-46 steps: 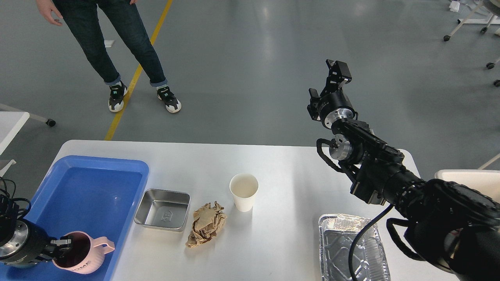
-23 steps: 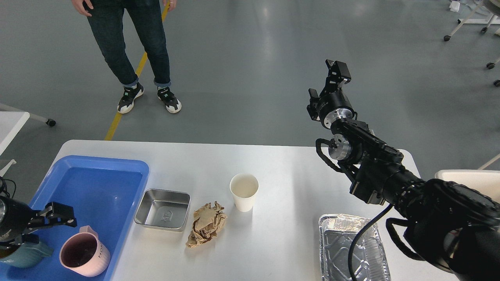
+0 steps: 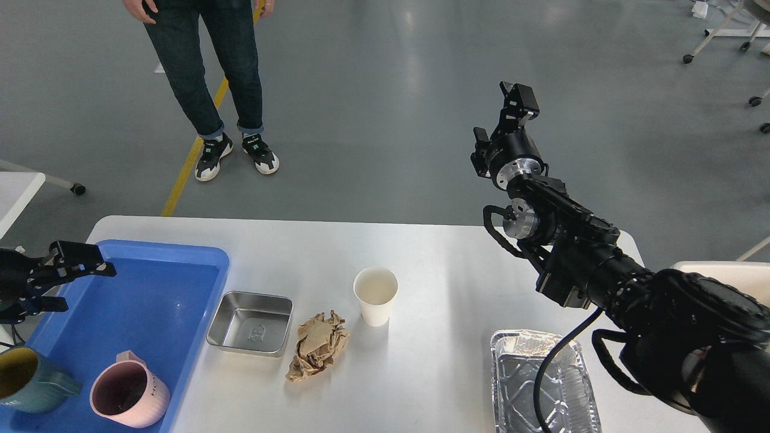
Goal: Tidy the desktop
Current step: 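Raise the left gripper away from the mug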
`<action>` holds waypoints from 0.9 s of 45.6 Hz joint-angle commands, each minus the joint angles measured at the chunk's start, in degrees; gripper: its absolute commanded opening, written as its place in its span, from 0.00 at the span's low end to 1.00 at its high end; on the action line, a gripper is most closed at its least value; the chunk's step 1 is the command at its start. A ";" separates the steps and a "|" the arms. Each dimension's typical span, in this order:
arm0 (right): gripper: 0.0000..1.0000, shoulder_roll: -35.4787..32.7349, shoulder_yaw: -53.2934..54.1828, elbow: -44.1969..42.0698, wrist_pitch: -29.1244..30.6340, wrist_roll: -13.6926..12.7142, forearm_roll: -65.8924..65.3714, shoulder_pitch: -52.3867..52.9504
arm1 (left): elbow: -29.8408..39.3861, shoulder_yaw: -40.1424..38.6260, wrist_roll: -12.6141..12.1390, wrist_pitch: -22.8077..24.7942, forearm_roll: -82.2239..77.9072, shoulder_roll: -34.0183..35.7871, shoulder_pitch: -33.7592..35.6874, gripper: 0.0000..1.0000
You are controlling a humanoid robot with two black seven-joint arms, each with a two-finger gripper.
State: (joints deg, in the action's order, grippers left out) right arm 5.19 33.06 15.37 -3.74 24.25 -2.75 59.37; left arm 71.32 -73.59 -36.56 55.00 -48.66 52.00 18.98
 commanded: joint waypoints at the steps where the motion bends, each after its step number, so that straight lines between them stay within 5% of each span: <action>1: 1.00 0.17 -0.01 0.01 -0.12 0.00 0.03 -0.05 | -2.41 -2.52 0.52 0.00 1.99 -3.39 0.62 0.97; 14: 1.00 0.61 -0.01 0.01 -0.21 0.00 0.03 -0.05 | -3.29 -16.40 1.84 -2.08 3.40 -18.33 -0.17 0.97; 25: 1.00 1.31 -0.01 0.19 -0.91 0.00 -0.06 0.13 | -2.85 -17.11 18.53 -21.24 2.70 -26.95 1.58 0.97; 28: 1.00 1.31 -0.01 0.62 -1.09 0.00 -0.06 0.04 | -2.94 -17.11 21.17 -25.20 2.61 -26.78 1.67 0.97; 41: 1.00 1.14 -0.10 2.30 -2.23 0.00 -0.06 0.04 | -2.77 -2.88 17.84 -31.88 -1.00 -21.25 1.59 0.97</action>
State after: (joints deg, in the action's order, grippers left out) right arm 6.49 33.03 17.37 -5.74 24.26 -2.81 59.43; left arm 68.00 -83.44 -18.09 25.30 -47.97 27.92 21.00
